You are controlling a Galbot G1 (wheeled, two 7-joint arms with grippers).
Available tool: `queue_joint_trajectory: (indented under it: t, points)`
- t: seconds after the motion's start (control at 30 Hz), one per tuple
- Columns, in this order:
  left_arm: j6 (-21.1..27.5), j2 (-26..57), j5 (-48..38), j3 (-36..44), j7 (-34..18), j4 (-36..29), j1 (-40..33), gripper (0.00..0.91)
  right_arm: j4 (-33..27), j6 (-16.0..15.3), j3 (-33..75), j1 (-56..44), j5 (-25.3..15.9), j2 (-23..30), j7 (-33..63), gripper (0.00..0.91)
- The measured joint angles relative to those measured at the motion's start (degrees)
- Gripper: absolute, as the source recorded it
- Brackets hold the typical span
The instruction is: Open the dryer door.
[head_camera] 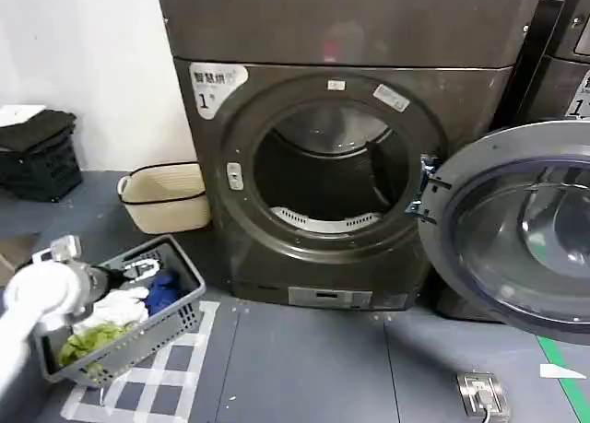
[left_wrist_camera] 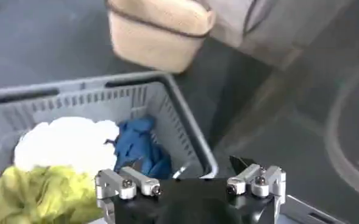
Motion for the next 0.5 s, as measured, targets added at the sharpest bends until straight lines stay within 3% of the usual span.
queue_joint_trajectory:
  t: [0.3, 0.5]
  points:
    - [0.0, 2.4, -11.63, -2.36, -5.3, 7.47, -0.24, 0.907, 0.15, 0.33, -0.21, 0.11, -0.04, 0.0, -0.23, 0.907]
    - [0.0, 3.1, -17.0, -4.23, -6.04, 10.19, -0.8, 0.907, -0.36, 0.99, -0.71, 0.33, -0.05, 0.0, -0.36, 0.907]
